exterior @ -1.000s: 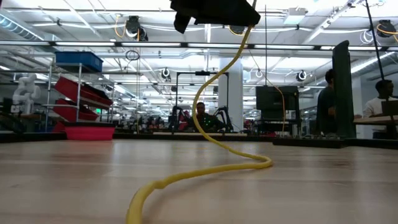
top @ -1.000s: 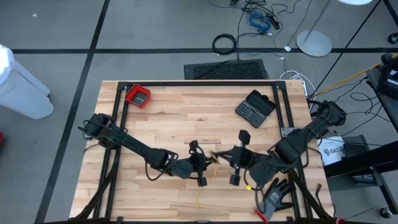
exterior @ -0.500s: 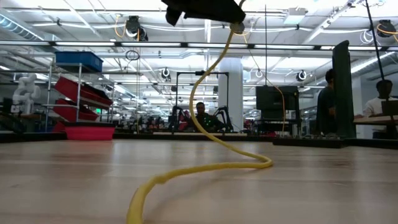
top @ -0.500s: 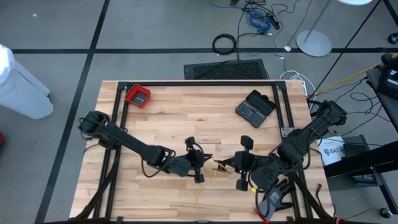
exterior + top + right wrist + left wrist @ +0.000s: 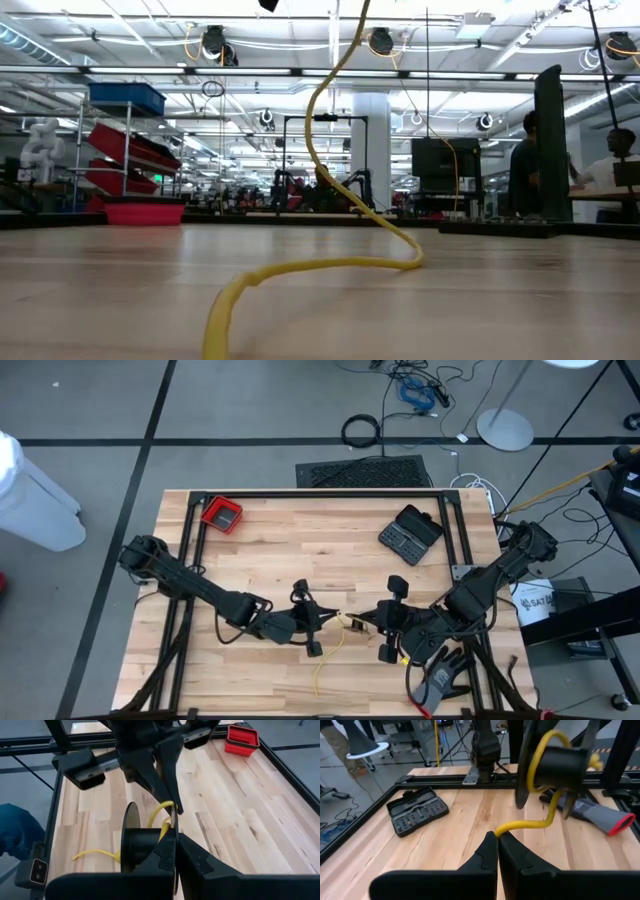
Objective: Coil cords
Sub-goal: Coil the yellow cable wire onto the spool
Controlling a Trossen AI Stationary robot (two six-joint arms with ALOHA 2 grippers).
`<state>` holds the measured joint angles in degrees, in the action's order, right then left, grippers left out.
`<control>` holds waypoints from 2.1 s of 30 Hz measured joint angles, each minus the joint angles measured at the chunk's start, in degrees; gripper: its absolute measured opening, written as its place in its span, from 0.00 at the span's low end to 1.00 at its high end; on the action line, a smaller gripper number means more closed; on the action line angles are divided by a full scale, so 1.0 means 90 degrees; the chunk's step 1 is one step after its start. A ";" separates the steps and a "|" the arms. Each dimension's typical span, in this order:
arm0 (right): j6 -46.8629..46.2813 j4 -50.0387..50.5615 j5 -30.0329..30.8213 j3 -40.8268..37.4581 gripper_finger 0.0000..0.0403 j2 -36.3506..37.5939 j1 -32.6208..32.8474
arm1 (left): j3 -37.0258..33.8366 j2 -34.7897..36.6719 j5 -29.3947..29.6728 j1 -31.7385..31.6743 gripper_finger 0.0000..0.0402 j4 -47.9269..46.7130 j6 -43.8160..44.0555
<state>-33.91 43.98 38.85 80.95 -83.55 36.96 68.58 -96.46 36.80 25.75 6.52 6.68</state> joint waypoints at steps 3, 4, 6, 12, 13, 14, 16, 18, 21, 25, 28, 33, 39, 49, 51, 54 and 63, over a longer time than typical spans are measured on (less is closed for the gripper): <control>-0.0139 0.0130 0.0000 0.0000 0.00 0.0000 -0.0018 | 0.0000 0.0075 -0.0002 0.0034 0.00 -0.0001 -0.0021; -0.0171 0.0181 0.0001 -0.0001 0.00 0.0000 -0.0018 | 0.0000 0.0102 -0.0002 0.0046 0.00 -0.0001 -0.0043; -0.0186 0.0266 0.0002 -0.0002 0.00 -0.0002 -0.0018 | 0.0000 0.0155 -0.0002 0.0069 0.00 -0.0002 -0.0117; -0.0277 0.0290 0.0002 -0.0002 0.00 -0.0002 -0.0018 | 0.0000 0.0258 0.0000 0.0113 0.00 -0.0002 -0.0122; -0.0280 0.0290 -0.0003 -0.0002 0.00 -0.0002 -0.0018 | 0.0000 0.0266 -0.0002 0.0113 0.00 -0.0003 -0.0122; -0.0282 0.0290 -0.0012 -0.0002 0.00 -0.0002 -0.0018 | 0.0000 0.0274 -0.0002 0.0113 0.00 -0.0002 -0.0122; -0.0282 0.0290 -0.0047 -0.0002 0.00 -0.0002 -0.0018 | 0.0000 0.0274 -0.0002 0.0113 0.00 -0.0010 -0.0124; -0.0287 0.0292 -0.0166 -0.0002 0.00 -0.0005 -0.0018 | 0.0000 0.0274 -0.0002 0.0113 0.00 -0.0034 -0.0132; -0.0288 0.0291 -0.0283 -0.0002 0.00 -0.0051 -0.0023 | 0.0000 0.0274 0.0078 0.0113 0.00 -0.0190 -0.0159; -0.0174 0.0287 -0.0367 -0.0007 0.00 -0.0180 -0.0055 | 0.0000 0.0274 0.0204 0.0111 0.00 -0.0357 -0.0158; -0.0156 0.0287 -0.0571 -0.0007 0.00 -0.0267 -0.0168 | 0.0000 0.0274 0.0209 0.0108 0.00 -0.0355 -0.0158; -0.0099 0.0300 -0.0736 -0.0012 0.00 -0.0338 -0.0368 | 0.0000 0.0279 0.0026 0.0108 0.00 -0.0331 -0.0283; -0.0020 0.0300 -0.0833 -0.0012 0.00 -0.0339 -0.0411 | 0.0000 0.0281 -0.0055 0.0108 0.00 -0.0339 -0.0508; 0.0011 0.0328 -0.0833 -0.0012 0.00 -0.0338 -0.0411 | 0.0003 0.0286 -0.0107 0.0108 0.09 -0.0465 -0.0613; 0.0009 0.0355 -0.0833 -0.0012 0.00 -0.0338 -0.0411 | 0.0005 0.0286 -0.0107 0.0108 0.15 -0.0682 -0.0517; 0.0012 0.0363 -0.0830 -0.0012 0.00 -0.0340 -0.0411 | 0.0005 0.0286 -0.0109 0.0074 0.25 -0.1119 -0.0181; -0.0203 0.0657 -0.0831 -0.0012 0.00 -0.0340 -0.0411 | 0.0007 0.0286 -0.0087 -0.0076 0.39 -0.1920 0.0227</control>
<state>-35.74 49.89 31.38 80.84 -86.61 33.26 68.64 -93.89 36.01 25.06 -10.75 8.73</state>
